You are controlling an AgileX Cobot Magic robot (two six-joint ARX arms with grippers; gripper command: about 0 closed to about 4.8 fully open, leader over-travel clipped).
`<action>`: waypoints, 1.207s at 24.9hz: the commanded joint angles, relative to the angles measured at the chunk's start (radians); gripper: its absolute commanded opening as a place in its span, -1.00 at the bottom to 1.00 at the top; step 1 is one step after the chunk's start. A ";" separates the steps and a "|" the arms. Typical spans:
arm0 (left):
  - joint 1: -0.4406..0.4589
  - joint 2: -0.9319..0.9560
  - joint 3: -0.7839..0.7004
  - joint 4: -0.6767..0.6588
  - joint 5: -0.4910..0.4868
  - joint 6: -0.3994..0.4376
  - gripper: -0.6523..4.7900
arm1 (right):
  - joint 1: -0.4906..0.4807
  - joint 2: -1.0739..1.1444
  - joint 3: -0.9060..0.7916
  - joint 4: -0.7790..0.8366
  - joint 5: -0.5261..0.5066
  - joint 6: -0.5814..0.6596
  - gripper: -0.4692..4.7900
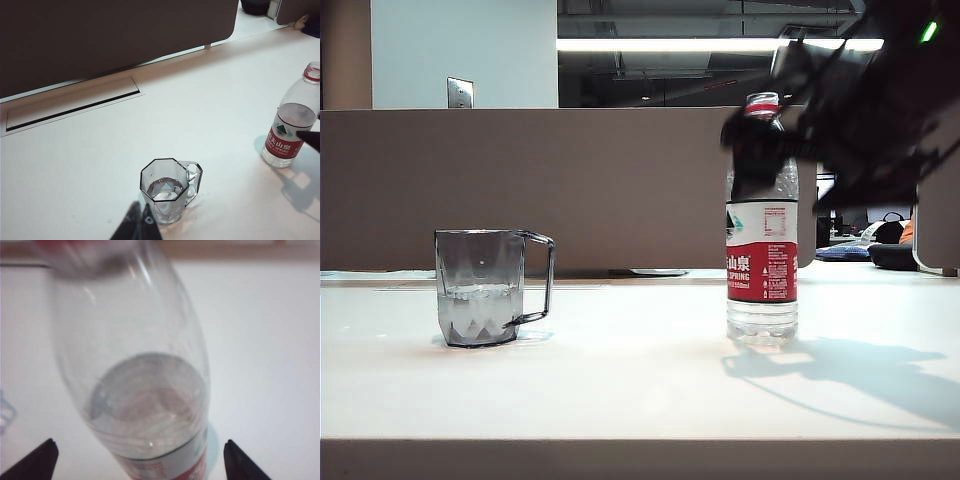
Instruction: Pick up the mineral water bottle on the table and pour water into the mug until it's half full.
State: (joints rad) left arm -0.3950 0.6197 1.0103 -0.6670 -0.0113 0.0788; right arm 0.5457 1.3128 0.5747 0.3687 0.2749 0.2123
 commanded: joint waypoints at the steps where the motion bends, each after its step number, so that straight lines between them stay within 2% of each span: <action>1: 0.001 -0.001 0.002 0.009 0.015 0.004 -0.78 | 0.002 -0.101 0.003 -0.097 -0.016 -0.003 0.97; 9: 0.002 0.019 -0.003 -0.042 0.008 -0.005 -0.78 | 0.001 -0.430 0.003 -0.413 -0.093 -0.003 0.97; 11: 0.002 0.019 -0.027 -0.005 0.008 -0.008 -0.78 | 0.001 -0.537 0.003 -0.457 -0.101 -0.002 0.87; 13: 0.002 0.011 -0.045 0.015 0.016 -0.008 -0.78 | 0.002 -0.618 0.003 -0.478 -0.110 -0.002 0.54; 14: 0.001 0.005 -0.053 0.018 0.026 -0.008 -0.78 | 0.001 -0.653 0.003 -0.486 -0.125 -0.003 0.31; 16: 0.001 -0.026 -0.084 0.019 0.067 -0.008 -0.78 | 0.001 -0.759 0.003 -0.529 -0.128 -0.002 -0.44; 17: 0.001 -0.043 -0.105 0.027 0.082 -0.007 -0.78 | 0.001 -0.810 0.003 -0.556 -0.129 -0.002 -0.68; 18: 0.001 -0.073 -0.138 0.041 0.084 -0.007 -0.78 | 0.001 -0.869 0.003 -0.597 -0.140 -0.003 -0.82; 23: 0.001 -0.179 -0.262 0.123 0.085 -0.008 -0.78 | 0.001 -1.052 0.003 -0.752 -0.143 -0.003 -0.83; 30: 0.001 -0.314 -0.412 0.156 0.086 -0.008 -0.78 | -0.002 -1.247 0.000 -0.932 -0.135 -0.003 -0.83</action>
State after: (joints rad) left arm -0.3950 0.3225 0.6228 -0.5373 0.0689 0.0742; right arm 0.5446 0.0776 0.5747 -0.5453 0.1345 0.2096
